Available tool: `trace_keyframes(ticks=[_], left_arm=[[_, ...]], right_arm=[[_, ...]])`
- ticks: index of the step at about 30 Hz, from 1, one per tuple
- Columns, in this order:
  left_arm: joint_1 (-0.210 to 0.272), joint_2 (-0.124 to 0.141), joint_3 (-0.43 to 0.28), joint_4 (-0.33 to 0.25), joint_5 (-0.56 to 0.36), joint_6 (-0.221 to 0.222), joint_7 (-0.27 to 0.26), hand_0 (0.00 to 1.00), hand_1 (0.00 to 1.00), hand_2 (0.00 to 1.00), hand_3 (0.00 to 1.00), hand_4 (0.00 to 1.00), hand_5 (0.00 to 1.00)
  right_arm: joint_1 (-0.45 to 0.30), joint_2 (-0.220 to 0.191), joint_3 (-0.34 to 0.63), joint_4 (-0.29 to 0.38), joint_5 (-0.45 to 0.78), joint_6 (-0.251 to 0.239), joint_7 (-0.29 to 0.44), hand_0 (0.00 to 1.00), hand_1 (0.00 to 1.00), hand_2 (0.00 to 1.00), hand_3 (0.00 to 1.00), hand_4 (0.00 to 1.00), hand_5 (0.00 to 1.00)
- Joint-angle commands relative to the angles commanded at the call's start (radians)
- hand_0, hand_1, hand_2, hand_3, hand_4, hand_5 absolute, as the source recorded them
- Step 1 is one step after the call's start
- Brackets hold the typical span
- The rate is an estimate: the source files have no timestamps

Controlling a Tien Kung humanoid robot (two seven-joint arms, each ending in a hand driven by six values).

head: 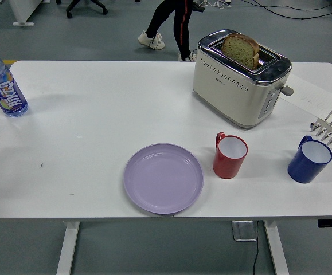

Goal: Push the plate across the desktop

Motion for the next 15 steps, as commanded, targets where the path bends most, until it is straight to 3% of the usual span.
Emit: trace_keyframes(ticks=[5, 6, 15], left_arm=[[-0.001, 0.001, 0.005, 0.000, -0.009, -0.004, -0.001, 0.680, 0.810, 0.827, 0.785, 0.587, 0.955], [0.000, 0.001, 0.006, 0.000, -0.011, -0.004, -0.001, 0.682, 0.799, 0.821, 0.773, 0.589, 0.995], [0.005, 0.003, 0.007, 0.000, -0.015, -0.024, 0.006, 0.671, 0.778, 0.796, 0.766, 0.604, 0.976]], right_arm=[[-0.002, 0.001, 0.000, 0.000, 0.002, 0.000, -0.001, 0.630, 0.573, 0.662, 0.611, 0.174, 0.309], [-0.002, 0.001, 0.000, 0.000, 0.002, 0.000, -0.001, 0.630, 0.573, 0.662, 0.611, 0.174, 0.309], [-0.007, -0.001, 0.000, 0.000, 0.003, 0.000, -0.002, 0.629, 0.573, 0.662, 0.611, 0.174, 0.309]])
